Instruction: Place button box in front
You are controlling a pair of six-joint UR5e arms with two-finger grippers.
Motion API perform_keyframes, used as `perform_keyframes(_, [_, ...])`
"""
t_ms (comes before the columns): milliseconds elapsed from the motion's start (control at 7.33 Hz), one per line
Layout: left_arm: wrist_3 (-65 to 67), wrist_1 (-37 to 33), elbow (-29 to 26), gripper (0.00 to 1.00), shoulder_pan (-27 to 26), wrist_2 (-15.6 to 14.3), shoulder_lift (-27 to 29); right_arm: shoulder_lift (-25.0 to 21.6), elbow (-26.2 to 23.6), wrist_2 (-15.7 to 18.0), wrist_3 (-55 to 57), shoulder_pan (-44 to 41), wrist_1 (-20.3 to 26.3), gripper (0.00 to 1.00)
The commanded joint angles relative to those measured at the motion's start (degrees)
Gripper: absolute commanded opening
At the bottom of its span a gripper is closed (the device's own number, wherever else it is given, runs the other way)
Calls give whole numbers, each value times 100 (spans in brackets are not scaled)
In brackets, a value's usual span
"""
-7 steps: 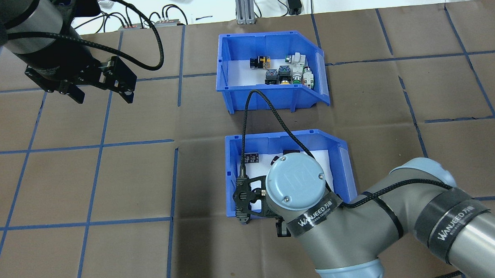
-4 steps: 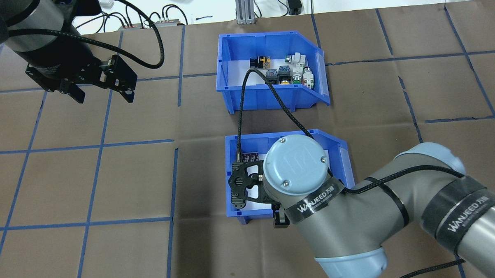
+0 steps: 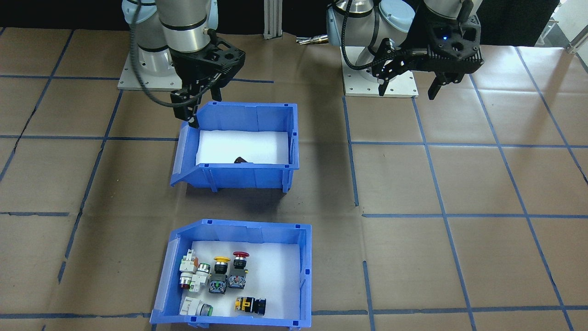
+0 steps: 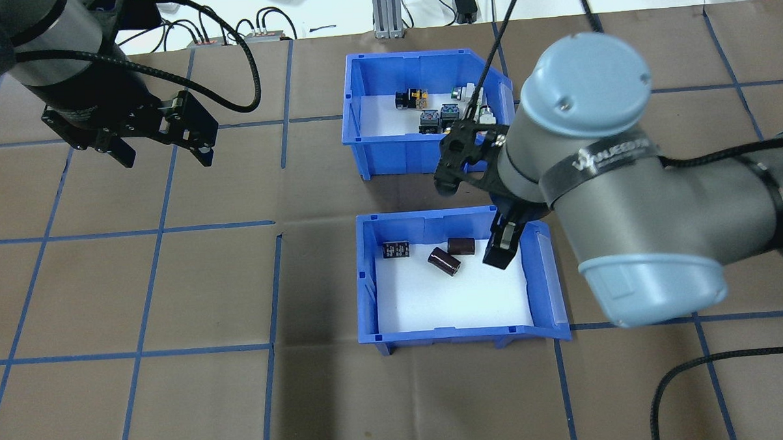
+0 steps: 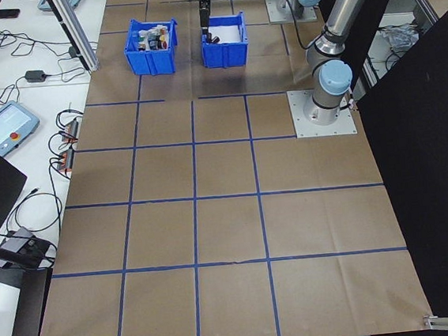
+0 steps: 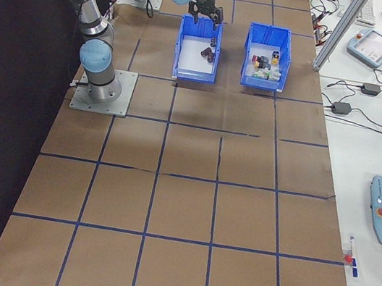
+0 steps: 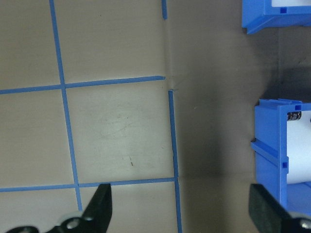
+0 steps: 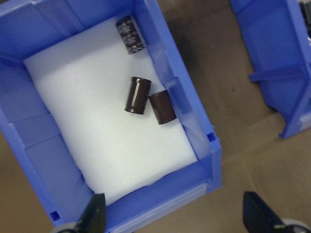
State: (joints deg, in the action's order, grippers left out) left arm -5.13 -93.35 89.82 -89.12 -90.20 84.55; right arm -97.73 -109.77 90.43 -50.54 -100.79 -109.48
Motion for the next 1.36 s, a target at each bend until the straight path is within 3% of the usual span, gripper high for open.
perform_keyframes(0, [3, -16, 0, 100, -1, -111, -8, -1, 507, -8, 1056, 1022, 313, 100])
perform_keyframes(136, [3, -7, 0, 100, -1, -338, 44, 43, 691, -8, 1699, 1226, 426, 100])
perform_keyframes(409, [21, -7, 0, 100, -1, -288, 71, 288, 903, -17, 3726, 1228, 628, 100])
perform_keyframes(545, [29, -7, 9, 100, -1, -279, 53, 411, 1122, -17, 4127, 1228, 1038, 100])
perform_keyframes(682, [38, 1, 18, 100, -1, -253, 62, 578, 1463, -43, 4697, 1219, 1765, 100])
perform_keyframes(818, [38, -7, 27, 100, -9, -148, 71, 771, 1754, -374, 4989, 1219, 2268, 100])
perform_keyframes(1227, [29, -60, 27, 100, -9, -156, 62, 764, 1652, -387, 5125, 1184, 2308, 100])
